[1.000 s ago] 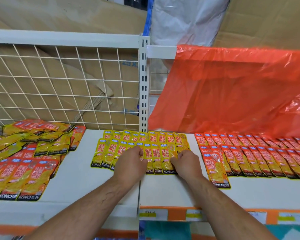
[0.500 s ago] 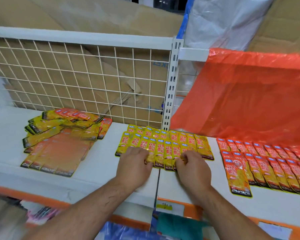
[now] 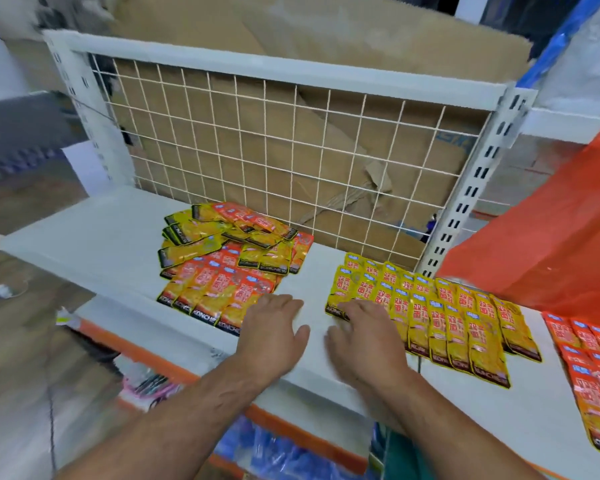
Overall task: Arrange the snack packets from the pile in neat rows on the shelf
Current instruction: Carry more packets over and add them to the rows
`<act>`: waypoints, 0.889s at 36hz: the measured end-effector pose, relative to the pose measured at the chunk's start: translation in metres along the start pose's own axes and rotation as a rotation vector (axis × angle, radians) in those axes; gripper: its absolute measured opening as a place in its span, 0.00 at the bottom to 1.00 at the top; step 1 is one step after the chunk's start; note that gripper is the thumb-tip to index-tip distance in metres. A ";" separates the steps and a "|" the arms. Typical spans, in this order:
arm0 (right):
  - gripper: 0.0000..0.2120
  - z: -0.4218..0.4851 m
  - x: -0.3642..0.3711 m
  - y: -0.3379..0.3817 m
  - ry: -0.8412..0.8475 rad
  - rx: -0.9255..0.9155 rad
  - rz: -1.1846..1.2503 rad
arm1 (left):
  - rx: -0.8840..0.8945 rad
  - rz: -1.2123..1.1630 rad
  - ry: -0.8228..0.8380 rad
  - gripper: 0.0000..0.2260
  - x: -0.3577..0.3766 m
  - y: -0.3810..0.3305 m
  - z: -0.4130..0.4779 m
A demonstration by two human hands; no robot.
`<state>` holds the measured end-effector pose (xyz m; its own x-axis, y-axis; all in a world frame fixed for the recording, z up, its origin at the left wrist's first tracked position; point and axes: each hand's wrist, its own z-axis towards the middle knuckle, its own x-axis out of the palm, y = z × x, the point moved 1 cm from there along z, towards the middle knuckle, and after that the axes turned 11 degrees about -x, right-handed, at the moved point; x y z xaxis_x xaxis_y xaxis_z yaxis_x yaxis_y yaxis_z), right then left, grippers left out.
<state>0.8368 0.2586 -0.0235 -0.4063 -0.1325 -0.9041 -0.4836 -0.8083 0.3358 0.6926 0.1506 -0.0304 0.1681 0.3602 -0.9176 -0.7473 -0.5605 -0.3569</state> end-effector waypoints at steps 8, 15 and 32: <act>0.20 0.050 0.051 0.087 0.020 0.014 0.070 | -0.047 0.000 0.029 0.19 -0.033 0.092 0.030; 0.28 0.077 0.084 0.134 0.097 0.223 0.048 | -0.074 0.000 0.014 0.21 -0.044 0.152 0.049; 0.29 0.088 0.086 0.148 0.083 0.495 0.216 | -0.130 -0.097 0.242 0.22 -0.053 0.164 0.066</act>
<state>0.6618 0.1782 -0.0286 -0.4838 -0.3266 -0.8119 -0.7114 -0.3935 0.5822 0.5185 0.0885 -0.0284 0.3944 0.2371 -0.8878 -0.6345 -0.6285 -0.4498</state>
